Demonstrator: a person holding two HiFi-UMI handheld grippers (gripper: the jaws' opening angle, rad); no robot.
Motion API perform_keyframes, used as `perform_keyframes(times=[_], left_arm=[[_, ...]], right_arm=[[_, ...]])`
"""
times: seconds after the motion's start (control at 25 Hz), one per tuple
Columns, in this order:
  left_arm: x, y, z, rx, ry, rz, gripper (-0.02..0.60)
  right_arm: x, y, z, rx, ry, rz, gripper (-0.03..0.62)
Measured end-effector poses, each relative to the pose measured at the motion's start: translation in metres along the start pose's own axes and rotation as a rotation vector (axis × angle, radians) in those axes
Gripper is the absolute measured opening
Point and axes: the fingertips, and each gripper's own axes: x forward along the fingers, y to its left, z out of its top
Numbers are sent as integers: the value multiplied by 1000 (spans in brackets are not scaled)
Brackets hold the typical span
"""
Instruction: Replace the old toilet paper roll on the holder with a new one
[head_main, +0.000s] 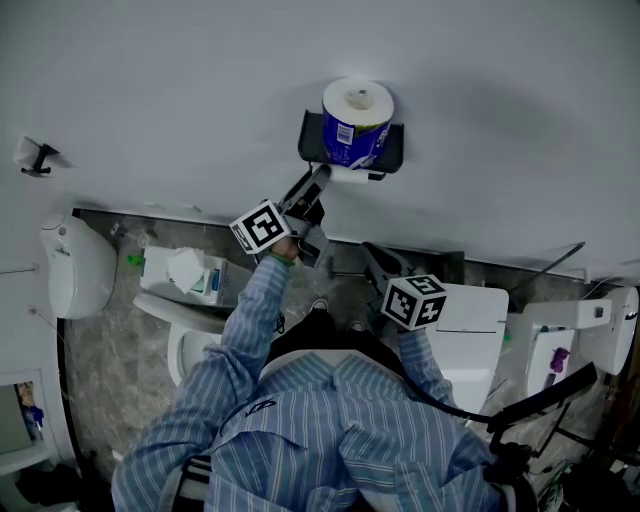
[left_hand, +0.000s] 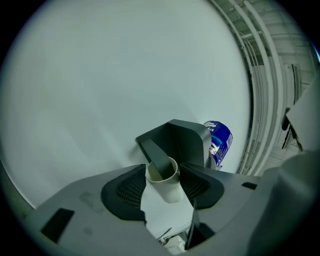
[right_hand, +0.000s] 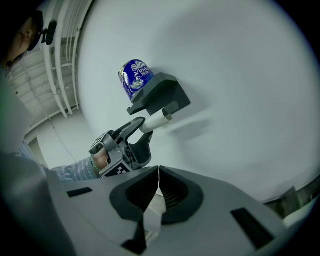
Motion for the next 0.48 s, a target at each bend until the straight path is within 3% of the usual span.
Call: perform_keyframes(times=[0.08, 0.16, 0.24, 0.4, 0.48], left_arm=[[6, -15, -5, -124, -23, -96, 208], [8, -20, -8, -155, -15, -125, 206], [9, -21, -12, -134, 5, -116, 202], [8, -12, -15, 27, 66, -44, 199], [11, -15, -22, 8, 82, -47, 198]], right_arm=[[0, -1, 0, 2, -1, -4, 8], [0, -2, 0, 3, -2, -7, 8], [-1, -2, -1, 6, -4, -10, 8], [-5, -5, -2, 11, -7, -24, 8], [-8, -6, -3, 16, -10, -30, 8]])
